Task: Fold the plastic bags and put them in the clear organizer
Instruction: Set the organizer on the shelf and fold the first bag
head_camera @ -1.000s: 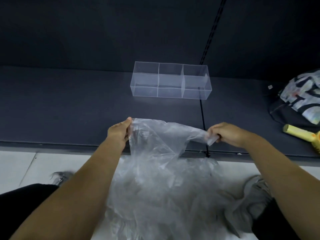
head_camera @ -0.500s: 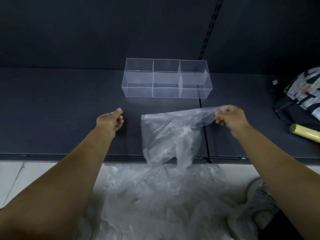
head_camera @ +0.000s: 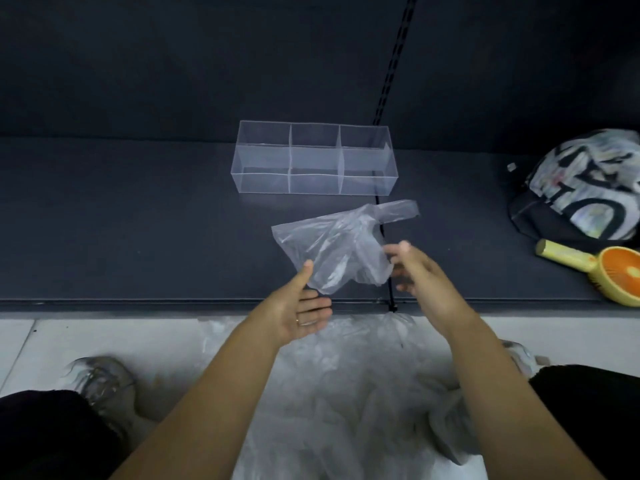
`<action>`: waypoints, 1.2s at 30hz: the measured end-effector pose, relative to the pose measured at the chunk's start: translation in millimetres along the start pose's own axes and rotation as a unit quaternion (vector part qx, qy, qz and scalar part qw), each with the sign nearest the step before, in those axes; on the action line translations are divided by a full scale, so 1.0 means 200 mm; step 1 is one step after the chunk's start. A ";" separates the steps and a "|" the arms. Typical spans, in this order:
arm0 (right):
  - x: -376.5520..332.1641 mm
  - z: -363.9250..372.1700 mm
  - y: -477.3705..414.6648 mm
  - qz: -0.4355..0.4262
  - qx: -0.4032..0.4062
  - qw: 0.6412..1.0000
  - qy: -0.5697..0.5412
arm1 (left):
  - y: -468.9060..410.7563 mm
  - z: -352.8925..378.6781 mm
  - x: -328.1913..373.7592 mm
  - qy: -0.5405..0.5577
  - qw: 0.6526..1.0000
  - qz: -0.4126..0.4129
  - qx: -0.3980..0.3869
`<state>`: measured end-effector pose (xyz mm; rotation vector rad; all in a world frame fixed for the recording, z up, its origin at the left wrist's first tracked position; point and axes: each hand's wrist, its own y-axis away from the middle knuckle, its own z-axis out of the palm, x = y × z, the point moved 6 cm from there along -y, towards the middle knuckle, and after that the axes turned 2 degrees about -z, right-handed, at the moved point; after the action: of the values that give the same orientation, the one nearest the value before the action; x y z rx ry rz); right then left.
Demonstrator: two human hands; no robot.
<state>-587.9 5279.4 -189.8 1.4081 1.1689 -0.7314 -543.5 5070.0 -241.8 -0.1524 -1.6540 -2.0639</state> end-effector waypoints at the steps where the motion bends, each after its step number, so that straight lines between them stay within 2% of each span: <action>1: 0.00 0.01 0.01 -0.001 -0.004 1.000 0.031 | 0.01 0.04 -0.01 0.004 1.000 0.002 -0.005; 4: 0.04 0.03 0.01 0.007 0.023 0.996 0.083 | 0.03 0.06 0.00 0.009 0.999 0.032 0.028; 11: 0.18 0.02 0.01 0.068 0.139 0.987 -0.053 | 0.02 -0.02 -0.03 0.031 0.992 0.077 0.093; 15: 0.22 -0.09 -0.01 0.079 0.166 0.977 -0.105 | -0.01 -0.19 0.04 0.064 0.976 0.120 0.168; 19: 0.27 -0.31 -0.05 0.093 0.209 0.968 -0.099 | -0.06 -0.37 0.14 0.042 0.960 0.178 0.211; 22: 0.33 -0.39 -0.08 0.107 0.213 0.969 -0.070 | -0.08 -0.44 0.17 -0.030 0.944 0.177 0.277; 24: 0.37 -0.41 -0.10 0.112 0.218 0.968 -0.049 | -0.10 -0.45 0.18 -0.067 0.932 0.204 0.292; 29: 0.45 -0.43 -0.12 0.163 0.296 0.940 0.050 | -0.09 -0.44 0.11 -0.151 0.923 0.213 0.282; 33: 0.43 -0.42 -0.06 0.180 0.340 0.899 0.211 | -0.07 -0.38 0.06 -0.191 0.955 0.127 0.186; 36: 0.39 -0.38 -0.01 0.175 0.360 0.890 0.218 | -0.05 -0.34 0.13 -0.222 0.960 0.093 0.144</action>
<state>-578.3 5372.4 -247.6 2.4361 0.9530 -0.6263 -555.8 4999.3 -258.2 -0.6855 -2.0893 -1.7069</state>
